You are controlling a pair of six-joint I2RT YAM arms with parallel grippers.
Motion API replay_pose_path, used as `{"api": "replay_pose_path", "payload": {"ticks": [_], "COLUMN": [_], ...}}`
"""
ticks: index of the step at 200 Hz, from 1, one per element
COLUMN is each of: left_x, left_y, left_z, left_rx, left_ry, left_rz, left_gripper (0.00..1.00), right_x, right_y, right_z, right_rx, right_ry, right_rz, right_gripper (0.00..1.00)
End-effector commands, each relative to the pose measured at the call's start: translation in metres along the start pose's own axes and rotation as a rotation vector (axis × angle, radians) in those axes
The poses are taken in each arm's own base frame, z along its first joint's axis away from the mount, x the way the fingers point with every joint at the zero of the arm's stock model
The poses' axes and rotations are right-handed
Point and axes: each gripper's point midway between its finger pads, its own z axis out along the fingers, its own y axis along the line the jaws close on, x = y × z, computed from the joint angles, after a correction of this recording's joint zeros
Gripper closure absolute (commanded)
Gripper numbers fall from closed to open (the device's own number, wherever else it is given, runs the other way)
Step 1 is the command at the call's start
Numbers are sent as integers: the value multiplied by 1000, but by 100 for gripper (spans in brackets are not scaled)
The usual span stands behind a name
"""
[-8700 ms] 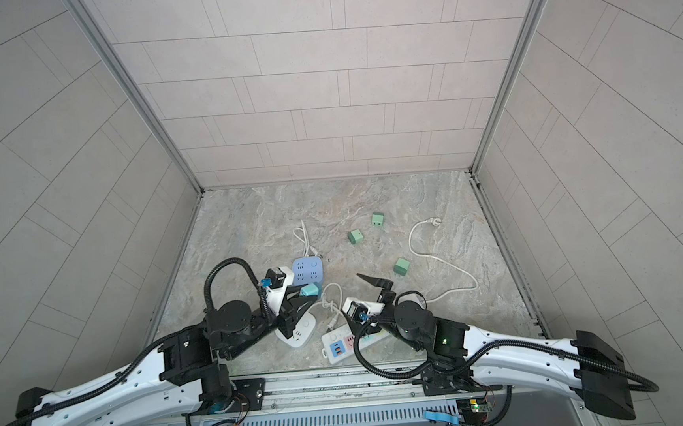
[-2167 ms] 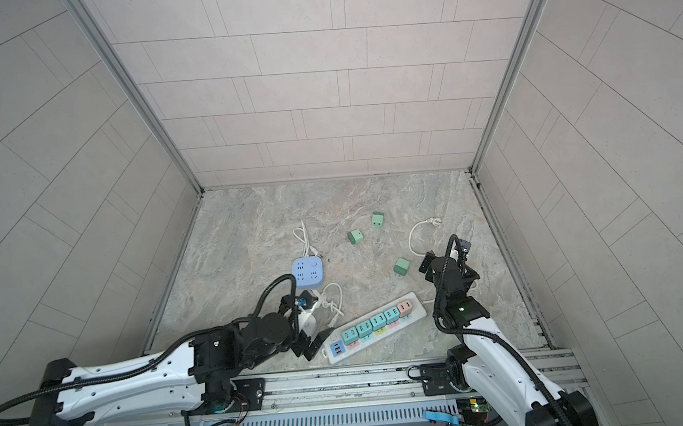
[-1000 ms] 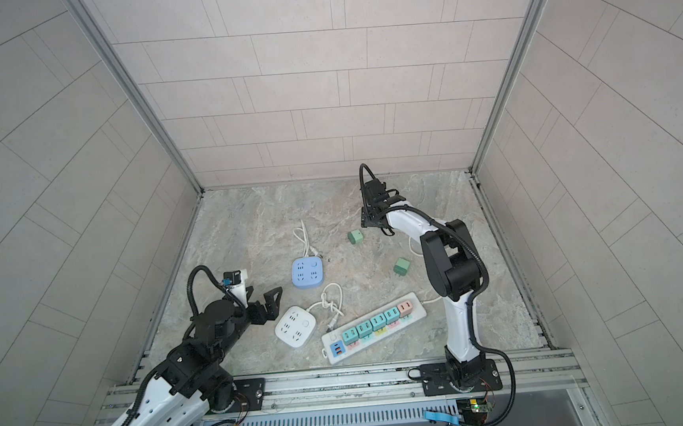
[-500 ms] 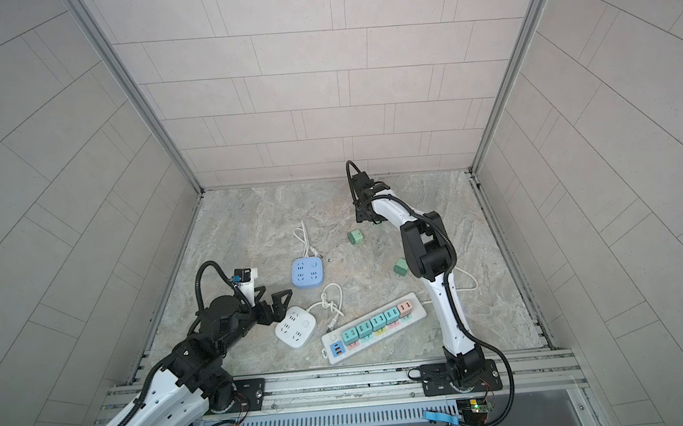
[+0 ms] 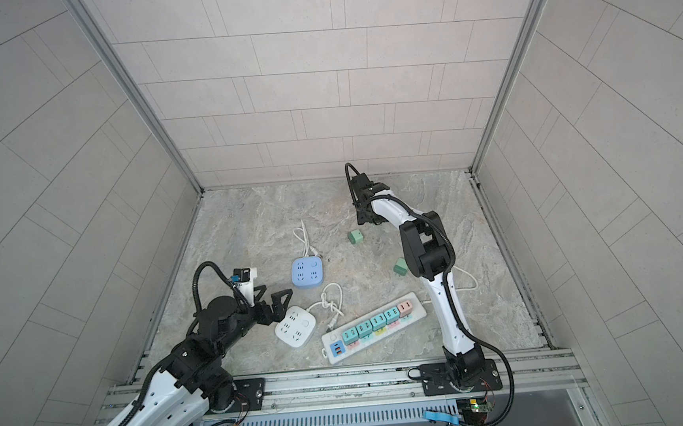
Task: Insert the plug
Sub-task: 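Lower the right gripper and close it on a loose green adapter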
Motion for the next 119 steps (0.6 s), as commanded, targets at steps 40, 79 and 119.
{"api": "replay_pose_path", "payload": {"ticks": [40, 79, 119], "left_x": [-9, -8, -7], "left_y": [-5, -5, -6], "left_z": [-1, -1, -1], "left_rx": [17, 22, 29], "left_ry": [-25, -23, -20], "left_rz": [-7, -7, -8], "left_gripper": [0, 0, 0], "right_x": [6, 20, 54], "right_y": [1, 0, 3], "right_z": [9, 6, -28], "right_rx": [-13, -25, -70], "right_ry": [36, 64, 15], "right_rz": [-32, -41, -53], "right_gripper": [43, 64, 65]}}
